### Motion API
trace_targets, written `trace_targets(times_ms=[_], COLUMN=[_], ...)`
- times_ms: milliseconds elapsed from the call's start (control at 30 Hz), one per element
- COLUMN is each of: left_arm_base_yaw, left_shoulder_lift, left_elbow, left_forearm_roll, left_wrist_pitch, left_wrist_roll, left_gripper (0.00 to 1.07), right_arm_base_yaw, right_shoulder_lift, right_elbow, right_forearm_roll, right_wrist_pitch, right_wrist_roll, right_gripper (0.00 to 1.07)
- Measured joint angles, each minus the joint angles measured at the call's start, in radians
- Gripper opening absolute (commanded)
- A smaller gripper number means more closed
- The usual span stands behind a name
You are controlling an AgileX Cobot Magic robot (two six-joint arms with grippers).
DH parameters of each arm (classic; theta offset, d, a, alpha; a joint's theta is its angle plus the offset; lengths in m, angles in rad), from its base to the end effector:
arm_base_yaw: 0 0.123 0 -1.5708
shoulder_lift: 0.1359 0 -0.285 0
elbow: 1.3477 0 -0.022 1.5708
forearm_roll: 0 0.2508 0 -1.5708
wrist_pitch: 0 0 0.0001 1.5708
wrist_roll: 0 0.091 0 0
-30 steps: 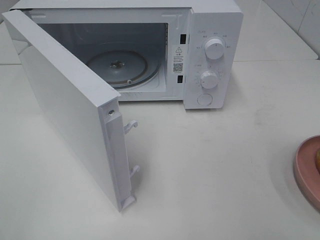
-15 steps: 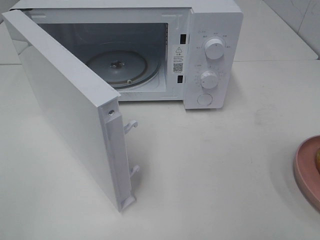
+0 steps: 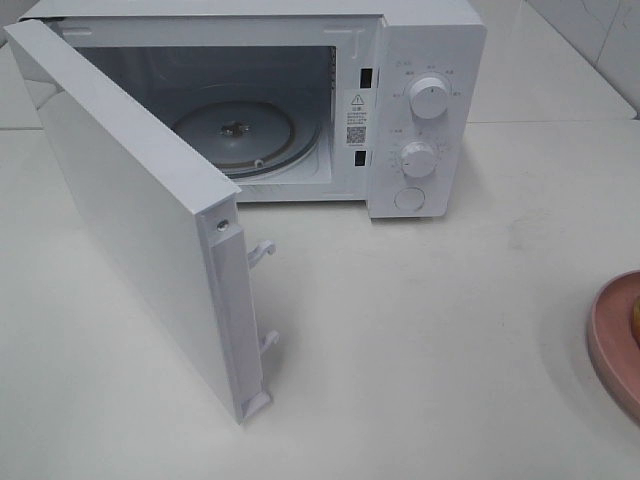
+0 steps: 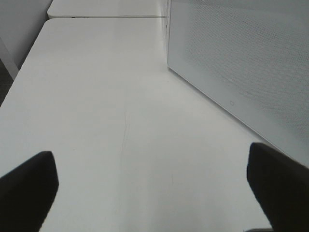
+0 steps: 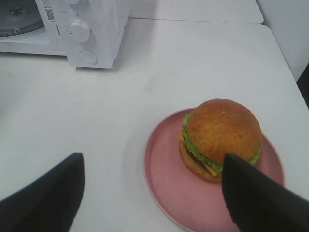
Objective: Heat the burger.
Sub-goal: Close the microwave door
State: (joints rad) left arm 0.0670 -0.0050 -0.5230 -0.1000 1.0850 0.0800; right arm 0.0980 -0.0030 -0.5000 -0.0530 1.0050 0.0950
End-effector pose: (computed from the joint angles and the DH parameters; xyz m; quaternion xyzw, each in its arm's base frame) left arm -0.0090 -0.0087 0.2820 0.0088 0.8512 -0.0114 0.5247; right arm -0.0028 -0.0044 0.2819 -0.0009 0.8373 0.0262 0.5462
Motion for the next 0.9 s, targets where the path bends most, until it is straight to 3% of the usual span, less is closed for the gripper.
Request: trace_targets(times_ms=[433,600,633,667,700,733,767,833,900], left_arm_base_yaw=[0.0,0.0,0.0,0.0,0.0,0.0,0.0,0.0,0.0], left_shoulder_lift=[0.004,0.079,0.103,0.149,0.149,0.196,0.196,0.263,0.286], left_elbow=[-0.005,-0.025,-0.025,-0.025,-0.025,-0.025,-0.025,-0.025,-0.025], left_forearm_roll=[0.0,0.0,0.0,0.0,0.0,0.0,0.0,0.0,0.0], left_wrist_pitch=[-0.015,-0.085,-0.1,-0.126,-0.126,-0.163,-0.163,-0.231,-0.246], left_wrist_roll=[0.0,0.0,0.0,0.0,0.0,0.0,0.0,0.0,0.0], left_gripper=[0.99,0.92,0.88,0.77,0.77,0.63,0.63,0.45,0.39], right_arm_base_yaw=[0.0,0.0,0.0,0.0,0.0,0.0,0.0,0.0,0.0], right_shoulder_lift=[0.0,0.0,0.0,0.0,0.0,0.0,0.0,0.0,0.0], right_elbow=[0.0,0.0,0.0,0.0,0.0,0.0,0.0,0.0,0.0], right_forearm_roll=[0.0,0.0,0.0,0.0,0.0,0.0,0.0,0.0,0.0], right_wrist_pitch=[0.0,0.0,0.0,0.0,0.0,0.0,0.0,0.0,0.0], right_wrist_roll=[0.0,0.0,0.0,0.0,0.0,0.0,0.0,-0.001,-0.001], right_gripper=[0.75,0.75,0.75,0.75,0.75,0.75,0.75,0.75,0.75])
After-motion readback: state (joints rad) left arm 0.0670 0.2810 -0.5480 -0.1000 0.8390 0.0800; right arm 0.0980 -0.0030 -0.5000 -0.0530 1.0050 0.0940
